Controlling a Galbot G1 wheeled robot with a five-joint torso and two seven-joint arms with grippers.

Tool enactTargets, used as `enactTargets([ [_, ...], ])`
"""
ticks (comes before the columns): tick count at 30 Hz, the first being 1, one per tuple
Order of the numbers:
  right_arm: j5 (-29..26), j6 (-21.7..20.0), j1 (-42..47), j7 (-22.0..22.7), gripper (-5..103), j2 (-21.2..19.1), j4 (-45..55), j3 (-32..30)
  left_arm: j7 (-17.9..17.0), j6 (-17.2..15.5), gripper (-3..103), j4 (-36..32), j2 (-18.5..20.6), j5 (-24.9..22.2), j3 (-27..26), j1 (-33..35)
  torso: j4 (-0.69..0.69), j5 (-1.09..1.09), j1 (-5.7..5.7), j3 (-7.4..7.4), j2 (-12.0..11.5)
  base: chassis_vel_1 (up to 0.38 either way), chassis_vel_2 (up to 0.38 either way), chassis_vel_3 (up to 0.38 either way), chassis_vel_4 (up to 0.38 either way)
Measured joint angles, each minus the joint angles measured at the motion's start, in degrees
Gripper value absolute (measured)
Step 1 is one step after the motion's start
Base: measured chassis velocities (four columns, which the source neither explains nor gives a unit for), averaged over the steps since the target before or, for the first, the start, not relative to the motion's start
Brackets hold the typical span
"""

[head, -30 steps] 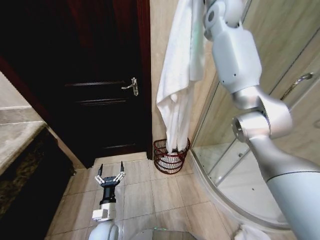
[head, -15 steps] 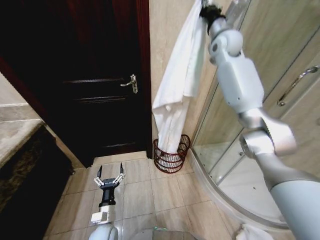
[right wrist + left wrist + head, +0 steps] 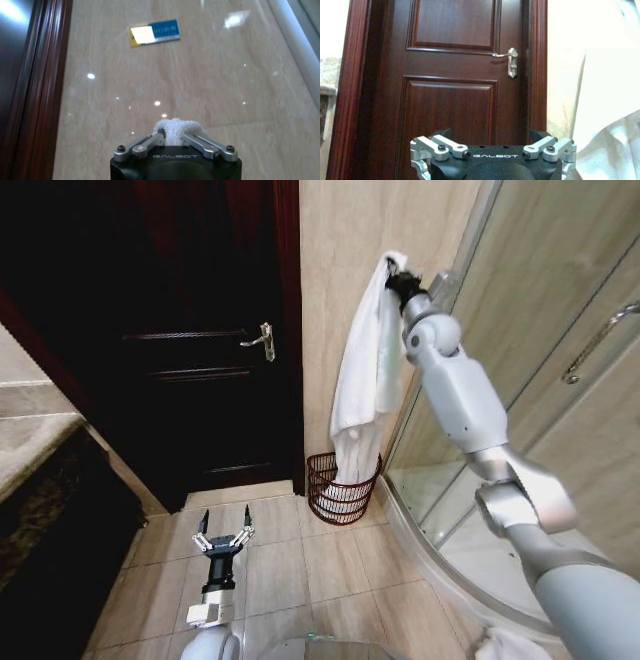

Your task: Discard the used towel into the hamper.

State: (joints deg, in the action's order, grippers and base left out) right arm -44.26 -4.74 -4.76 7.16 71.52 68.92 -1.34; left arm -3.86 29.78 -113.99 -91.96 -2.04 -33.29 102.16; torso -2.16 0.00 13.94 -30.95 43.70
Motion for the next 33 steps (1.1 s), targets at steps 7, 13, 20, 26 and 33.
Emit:
enactTargets([
  [7,0.5,0.3,1.8,0.1,2,0.8,-0.4,-1.5,0.0,0.2,100,-0.1,-0.1,0.2,0.1,0.3,0.0,-0.01,-0.78,1.03,-1.8,0.0,0.0,0.0,0.0],
  [13,1.0,1.0,4.3,0.0,2,0.7,-0.7,-2.2,0.0,0.3,100,-0.3,-0.2,0.5,0.3,0.6,0.0,0.01,-1.39,1.86,-3.2,0.0,0.0,0.0,0.0],
  [20,1.3,2.5,8.0,0.4,2,0.8,-0.6,-2.4,0.0,0.6,100,-0.2,-0.2,1.1,0.8,0.9,0.0,0.01,-2.08,2.83,-4.9,0.0,0.0,0.0,0.0],
  [26,1.8,3.4,10.6,0.6,2,0.5,1.1,-2.3,-0.1,0.8,100,-0.3,-0.2,1.3,0.9,1.2,0.01,0.0,-2.71,3.78,-6.5,0.0,0.0,0.0,0.0],
  [33,1.7,2.5,12.2,2.3,2,-0.2,4.6,-1.6,-0.1,1.2,100,-0.4,-0.2,1.3,0.6,1.5,0.0,0.0,-3.39,4.85,-8.2,0.0,0.0,0.0,0.0],
])
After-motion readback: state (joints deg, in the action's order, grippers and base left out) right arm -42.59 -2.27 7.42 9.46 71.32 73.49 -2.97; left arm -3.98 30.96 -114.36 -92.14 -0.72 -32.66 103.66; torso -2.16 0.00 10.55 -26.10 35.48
